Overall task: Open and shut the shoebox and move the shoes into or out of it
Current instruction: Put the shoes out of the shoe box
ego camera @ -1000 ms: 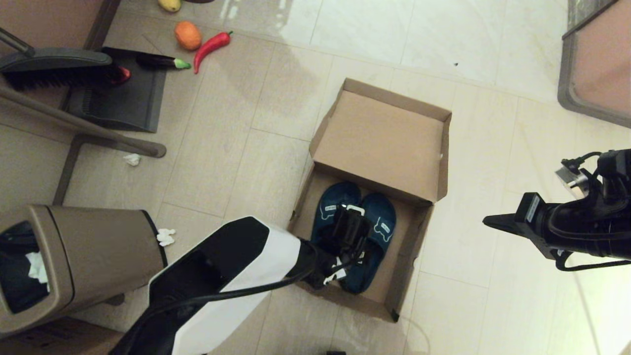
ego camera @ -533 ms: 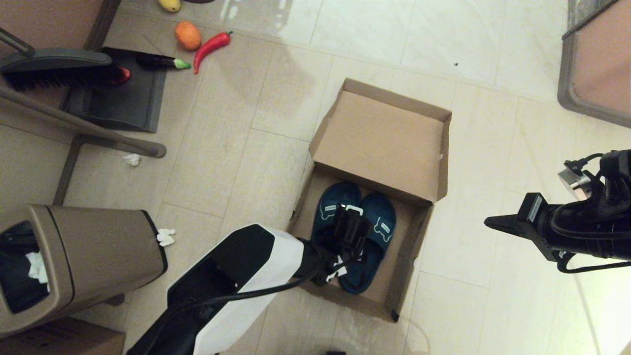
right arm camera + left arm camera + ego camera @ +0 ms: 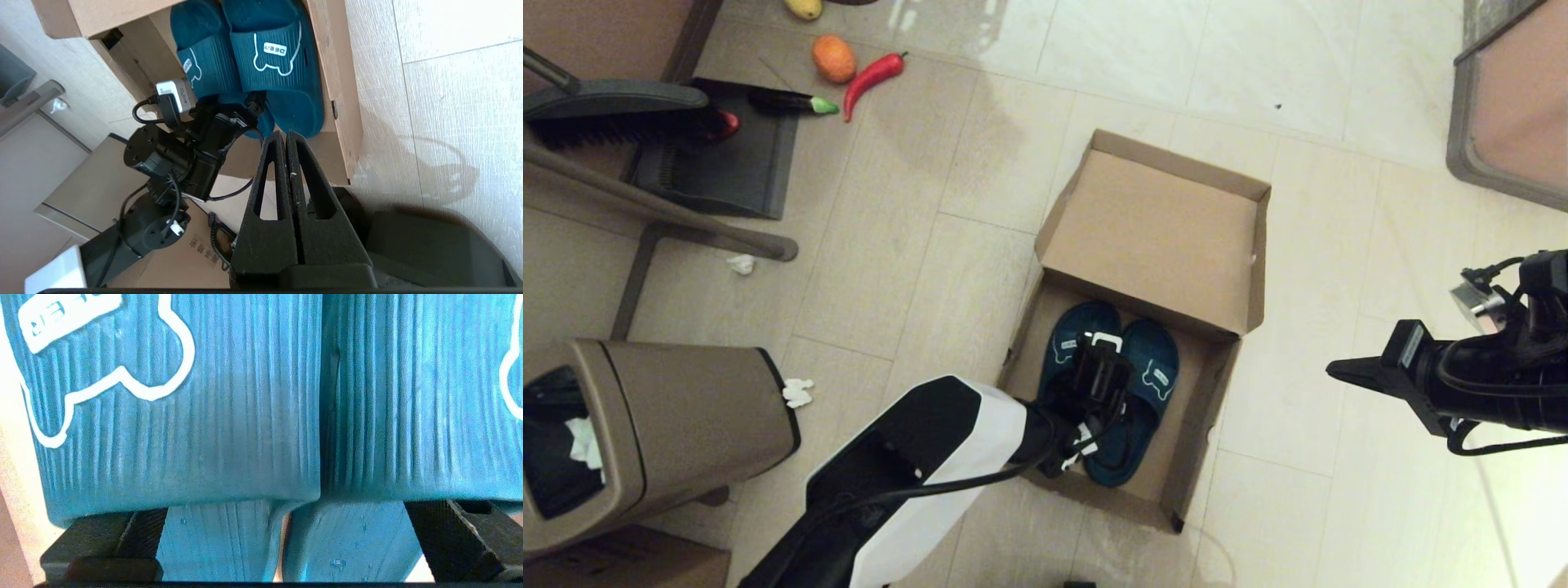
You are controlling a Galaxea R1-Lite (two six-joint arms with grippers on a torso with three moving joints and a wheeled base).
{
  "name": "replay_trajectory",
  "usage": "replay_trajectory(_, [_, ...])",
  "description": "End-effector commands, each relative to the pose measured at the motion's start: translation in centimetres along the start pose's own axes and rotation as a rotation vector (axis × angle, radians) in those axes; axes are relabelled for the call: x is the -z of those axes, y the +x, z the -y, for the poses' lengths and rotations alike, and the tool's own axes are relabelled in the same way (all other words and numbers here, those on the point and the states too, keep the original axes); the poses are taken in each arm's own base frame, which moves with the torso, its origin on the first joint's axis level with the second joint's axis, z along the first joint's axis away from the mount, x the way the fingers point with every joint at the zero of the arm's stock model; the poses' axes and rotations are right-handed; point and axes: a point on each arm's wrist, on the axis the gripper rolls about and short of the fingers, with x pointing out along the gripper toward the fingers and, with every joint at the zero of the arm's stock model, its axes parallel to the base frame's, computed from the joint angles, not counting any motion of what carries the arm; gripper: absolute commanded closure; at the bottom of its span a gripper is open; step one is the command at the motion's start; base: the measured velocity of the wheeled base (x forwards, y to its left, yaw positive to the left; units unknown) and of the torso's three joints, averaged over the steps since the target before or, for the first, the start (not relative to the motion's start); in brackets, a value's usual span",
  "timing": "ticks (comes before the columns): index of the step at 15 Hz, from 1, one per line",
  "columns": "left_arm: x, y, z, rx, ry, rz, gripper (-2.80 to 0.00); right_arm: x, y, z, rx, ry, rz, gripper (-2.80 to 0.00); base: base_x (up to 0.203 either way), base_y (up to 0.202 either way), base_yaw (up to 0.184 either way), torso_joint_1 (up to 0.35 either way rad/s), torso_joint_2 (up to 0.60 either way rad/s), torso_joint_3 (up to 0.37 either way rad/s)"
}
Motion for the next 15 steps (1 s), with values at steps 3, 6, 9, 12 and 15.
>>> replay_trajectory(3, [0.6, 0.4, 0.2, -0.002, 0.007, 0.020, -2.80, 0.1, -0.3, -0.1, -0.006, 0.001, 0.005, 0.00, 0.000, 0.000, 0.000, 0.000, 0.00, 0.000])
replay_trajectory(6, [0.8, 0.6, 0.2, -0.003, 0.000, 0.039, 0.00, 0.2, -0.5, -0.1, 0.002, 0.006, 0.001, 0.00, 0.000, 0.000, 0.000, 0.000, 0.00, 0.000])
replay_trajectory(9, [0.8, 0.7, 0.2, -0.003, 0.003, 0.043, 0.00, 0.2, -0.6, -0.1, 0.000, 0.006, 0.003, 0.00, 0.000, 0.000, 0.000, 0.000, 0.00, 0.000])
replay_trajectory(12, [0.4, 0.5, 0.0, -0.006, -0.004, 0.051, 0.00, 0.3, -1.1, -0.3, 0.004, 0.008, 0.001, 0.00, 0.000, 0.000, 0.000, 0.000, 0.00, 0.000])
replay_trajectory(15, [-0.9, 0.0, -0.2, -0.004, -0.010, 0.071, 0.00, 0.3, -2.0, -0.3, 0.008, 0.012, 0.014, 0.00, 0.000, 0.000, 0.000, 0.000, 0.00, 0.000])
